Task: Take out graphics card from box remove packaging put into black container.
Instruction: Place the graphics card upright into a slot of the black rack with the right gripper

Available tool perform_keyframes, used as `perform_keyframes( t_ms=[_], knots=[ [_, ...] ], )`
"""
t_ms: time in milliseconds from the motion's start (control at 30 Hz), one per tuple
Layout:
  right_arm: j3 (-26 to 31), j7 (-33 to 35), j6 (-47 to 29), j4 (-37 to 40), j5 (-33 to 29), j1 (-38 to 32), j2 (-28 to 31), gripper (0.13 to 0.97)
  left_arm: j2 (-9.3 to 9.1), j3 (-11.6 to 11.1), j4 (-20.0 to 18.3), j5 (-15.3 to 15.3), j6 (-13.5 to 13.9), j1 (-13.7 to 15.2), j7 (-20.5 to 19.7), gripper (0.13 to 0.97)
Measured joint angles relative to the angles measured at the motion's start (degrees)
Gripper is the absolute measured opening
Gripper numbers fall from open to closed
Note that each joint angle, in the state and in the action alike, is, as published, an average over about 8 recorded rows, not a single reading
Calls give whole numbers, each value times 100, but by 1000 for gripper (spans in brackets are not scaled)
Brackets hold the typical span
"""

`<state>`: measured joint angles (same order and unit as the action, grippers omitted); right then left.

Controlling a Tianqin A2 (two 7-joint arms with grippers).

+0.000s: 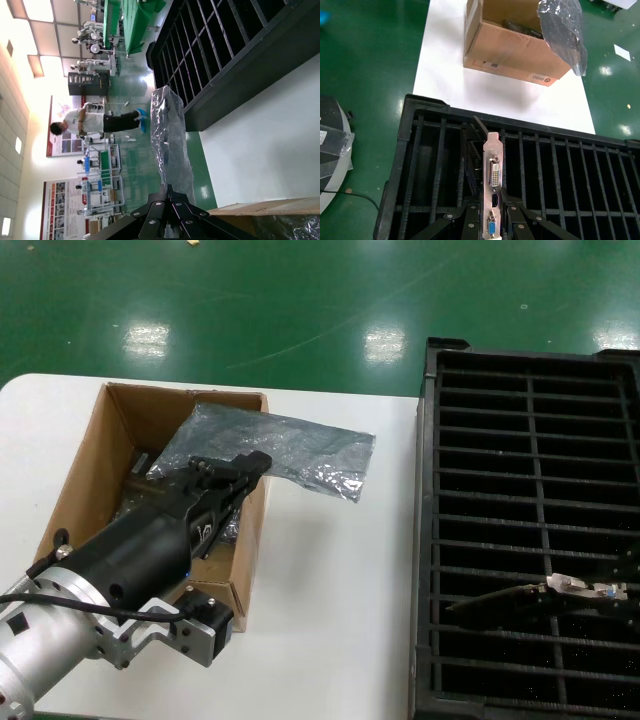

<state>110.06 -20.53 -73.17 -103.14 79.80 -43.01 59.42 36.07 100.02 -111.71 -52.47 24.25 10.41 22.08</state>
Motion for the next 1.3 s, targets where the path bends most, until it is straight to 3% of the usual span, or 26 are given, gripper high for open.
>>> perform_keyframes(
  t_ms=[267,767,1300],
  knots=[
    [95,-229,-114,174,-18,-148,-165,187,0,0,0,0,0,0,0,139],
    [419,-1111,-1206,1146,373,-1022,-558,187,0,0,0,0,0,0,0,139],
    [736,-1618,-1530,1328,-146,-1404,-684,187,0,0,0,0,0,0,0,139]
  ],
)
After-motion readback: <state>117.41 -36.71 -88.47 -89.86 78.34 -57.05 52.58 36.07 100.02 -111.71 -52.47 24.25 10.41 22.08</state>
